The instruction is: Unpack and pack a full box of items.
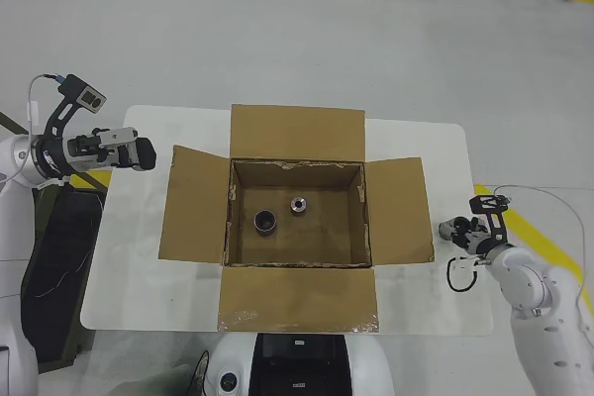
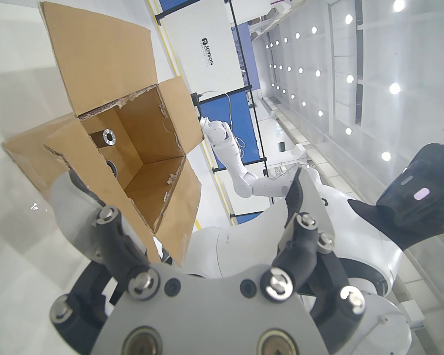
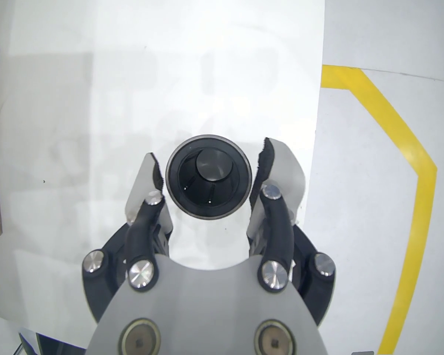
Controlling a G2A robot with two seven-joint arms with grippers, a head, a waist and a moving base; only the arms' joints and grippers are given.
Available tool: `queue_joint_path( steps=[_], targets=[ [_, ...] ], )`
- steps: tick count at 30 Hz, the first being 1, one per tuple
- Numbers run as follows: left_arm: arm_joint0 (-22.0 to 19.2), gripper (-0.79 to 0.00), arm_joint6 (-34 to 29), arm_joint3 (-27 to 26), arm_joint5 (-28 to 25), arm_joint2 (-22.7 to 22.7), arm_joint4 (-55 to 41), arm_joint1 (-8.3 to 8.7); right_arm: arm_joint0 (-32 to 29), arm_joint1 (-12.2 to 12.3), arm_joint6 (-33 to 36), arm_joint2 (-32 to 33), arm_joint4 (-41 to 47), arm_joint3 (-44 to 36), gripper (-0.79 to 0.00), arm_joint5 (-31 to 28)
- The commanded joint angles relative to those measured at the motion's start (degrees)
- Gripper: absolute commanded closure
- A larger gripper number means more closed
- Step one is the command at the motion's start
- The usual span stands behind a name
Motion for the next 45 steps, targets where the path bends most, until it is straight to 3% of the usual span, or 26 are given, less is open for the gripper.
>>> queue_joint_path(
  steps=[1,29,45],
  targets=[
    [0.0,-0.785,0.0,0.0,0.0,0.0,0.0,0.0,-0.19,0.05,0.07,0.2,0.19,-0.54,-0.785,0.03],
    [0.0,-0.785,0.0,0.0,0.0,0.0,0.0,0.0,-1.06,1.26,3.91,6.94,5.42,-23.96,-0.785,0.07],
    [0.0,-0.785,0.0,0.0,0.0,0.0,0.0,0.0,3.82,1.68,9.24,0.14,11.02,-34.76,-0.785,-2.58]
  ],
)
